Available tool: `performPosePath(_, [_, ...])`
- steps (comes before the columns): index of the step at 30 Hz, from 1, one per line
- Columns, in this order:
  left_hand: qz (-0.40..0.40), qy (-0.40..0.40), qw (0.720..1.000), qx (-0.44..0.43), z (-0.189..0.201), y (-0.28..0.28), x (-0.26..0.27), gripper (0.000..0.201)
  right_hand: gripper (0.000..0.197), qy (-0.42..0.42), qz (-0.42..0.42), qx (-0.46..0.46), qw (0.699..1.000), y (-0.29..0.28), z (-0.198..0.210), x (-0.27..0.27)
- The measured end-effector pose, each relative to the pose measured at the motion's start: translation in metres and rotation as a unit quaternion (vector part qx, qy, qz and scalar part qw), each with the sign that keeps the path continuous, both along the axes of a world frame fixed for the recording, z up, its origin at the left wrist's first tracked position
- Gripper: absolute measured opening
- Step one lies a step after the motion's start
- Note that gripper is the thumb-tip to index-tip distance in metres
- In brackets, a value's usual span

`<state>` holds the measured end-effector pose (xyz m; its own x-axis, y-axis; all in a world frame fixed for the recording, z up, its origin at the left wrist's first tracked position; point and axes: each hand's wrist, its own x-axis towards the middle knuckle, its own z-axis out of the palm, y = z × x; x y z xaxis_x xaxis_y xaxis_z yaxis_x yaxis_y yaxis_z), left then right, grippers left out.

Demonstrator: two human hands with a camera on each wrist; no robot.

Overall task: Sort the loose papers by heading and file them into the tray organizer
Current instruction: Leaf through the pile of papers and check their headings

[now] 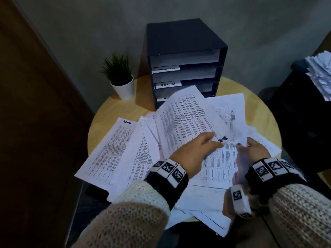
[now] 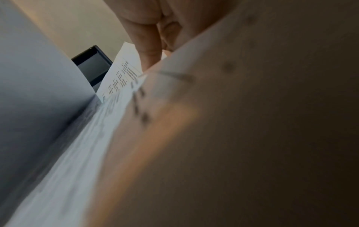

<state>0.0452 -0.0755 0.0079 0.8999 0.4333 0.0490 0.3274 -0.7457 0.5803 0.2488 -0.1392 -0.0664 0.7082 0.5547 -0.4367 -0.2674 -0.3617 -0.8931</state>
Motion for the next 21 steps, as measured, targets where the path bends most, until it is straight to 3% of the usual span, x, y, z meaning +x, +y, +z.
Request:
performPosePath(4, [0.011,0.005,0.999,-0.052,-0.017,0.002,0.01,0.047,0.033,0.016,-0.01,0.017,1.0,0.0,0.005,0.002])
performPosePath(7, [0.068,-0.02,0.991,-0.111,-0.027,0.013,0.008,0.064,0.027,-0.046,0.017,-0.02,0.999,-0.004,0.01,0.004])
performPosePath(10, [0.112,0.001,0.989,-0.101,-0.029,0.025,-0.001,0.082,0.016,-0.074,0.045,-0.043,0.995,-0.004,0.009,0.0])
performPosePath(14, [0.092,0.101,0.99,-0.045,-0.03,0.032,-0.011,0.087,0.019,-0.036,0.085,-0.014,0.996,-0.004,0.019,-0.006])
performPosePath(17, [0.043,0.169,0.982,0.068,-0.029,0.029,-0.009,0.089,0.018,-0.056,0.111,-0.007,0.992,-0.005,0.026,-0.008])
performPosePath(19, [0.019,0.191,0.971,0.144,-0.027,0.027,-0.004,0.09,0.007,-0.07,0.128,0.021,0.989,-0.006,0.025,-0.011])
performPosePath(21, [0.008,0.189,0.96,0.209,-0.023,0.025,0.004,0.085,0.015,-0.074,0.121,0.039,0.989,-0.008,0.023,-0.014])
